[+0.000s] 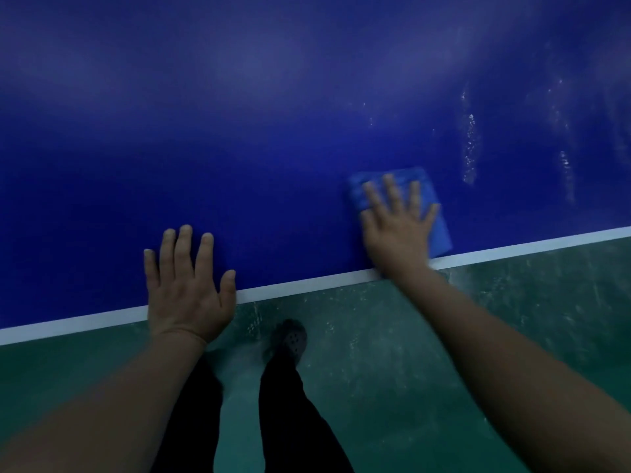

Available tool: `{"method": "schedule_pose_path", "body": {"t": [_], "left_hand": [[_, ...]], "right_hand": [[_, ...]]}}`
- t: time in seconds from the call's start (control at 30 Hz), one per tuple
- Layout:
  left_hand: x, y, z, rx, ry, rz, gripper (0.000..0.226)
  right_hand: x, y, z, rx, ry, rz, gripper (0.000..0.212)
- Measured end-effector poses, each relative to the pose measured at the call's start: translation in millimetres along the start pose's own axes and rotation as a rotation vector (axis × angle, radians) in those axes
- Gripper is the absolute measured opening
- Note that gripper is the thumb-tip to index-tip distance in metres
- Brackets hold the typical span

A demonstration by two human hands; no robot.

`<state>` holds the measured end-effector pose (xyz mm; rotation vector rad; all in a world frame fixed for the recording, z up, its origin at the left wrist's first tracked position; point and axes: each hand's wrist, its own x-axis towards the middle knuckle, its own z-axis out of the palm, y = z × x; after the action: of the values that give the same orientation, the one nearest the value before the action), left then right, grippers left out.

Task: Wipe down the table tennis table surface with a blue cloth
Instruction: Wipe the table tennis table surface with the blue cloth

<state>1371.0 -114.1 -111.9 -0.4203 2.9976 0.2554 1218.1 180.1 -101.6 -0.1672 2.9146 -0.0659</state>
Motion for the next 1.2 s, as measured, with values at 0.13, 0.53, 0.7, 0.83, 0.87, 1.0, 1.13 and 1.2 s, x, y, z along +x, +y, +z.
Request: {"method": "schedule_pose_path", "body": {"t": [0.13, 0.53, 0.7, 0.83, 0.87, 1.0, 1.13, 1.2], "left_hand": [[0.4, -0.5, 1.1, 0.005, 0.007, 0.006, 0.072], [0.2, -1.8, 7.9, 0.087, 0.039, 0.018, 0.072], [0.6, -2.0, 9.3, 0.085, 0.037, 0.018, 0.072], [1.5, -1.5, 8.3, 0.057, 0.031, 0.029, 0.072], [1.6, -1.3, 7.9, 0.055, 0.02, 0.031, 0.072], [1.4, -1.2, 6.2, 0.064, -0.012, 0.023, 0.076], [0.6, -0.5, 7.5, 0.078, 0.006, 0.026, 0.076], [0.4, 0.7, 7.7, 0.079, 0.018, 0.021, 0.075]], "right_hand": [[14.9, 28.0, -13.8, 0.12, 0.009, 0.373, 0.056], [85.1, -235.4, -0.8, 0.09, 0.01, -0.312, 0.055], [164.4, -160.3, -22.0, 0.086, 0.055, -0.076, 0.054], [176.4, -33.6, -39.6, 0.159, 0.061, 0.378, 0.057], [170.7, -19.2, -41.2, 0.169, 0.055, 0.45, 0.058], [155.0, -64.8, -32.1, 0.177, 0.109, 0.469, 0.057], [135.4, -163.5, -17.0, 0.058, 0.049, -0.142, 0.055], [144.6, -154.4, -20.9, 0.036, 0.011, -0.235, 0.054]]}}
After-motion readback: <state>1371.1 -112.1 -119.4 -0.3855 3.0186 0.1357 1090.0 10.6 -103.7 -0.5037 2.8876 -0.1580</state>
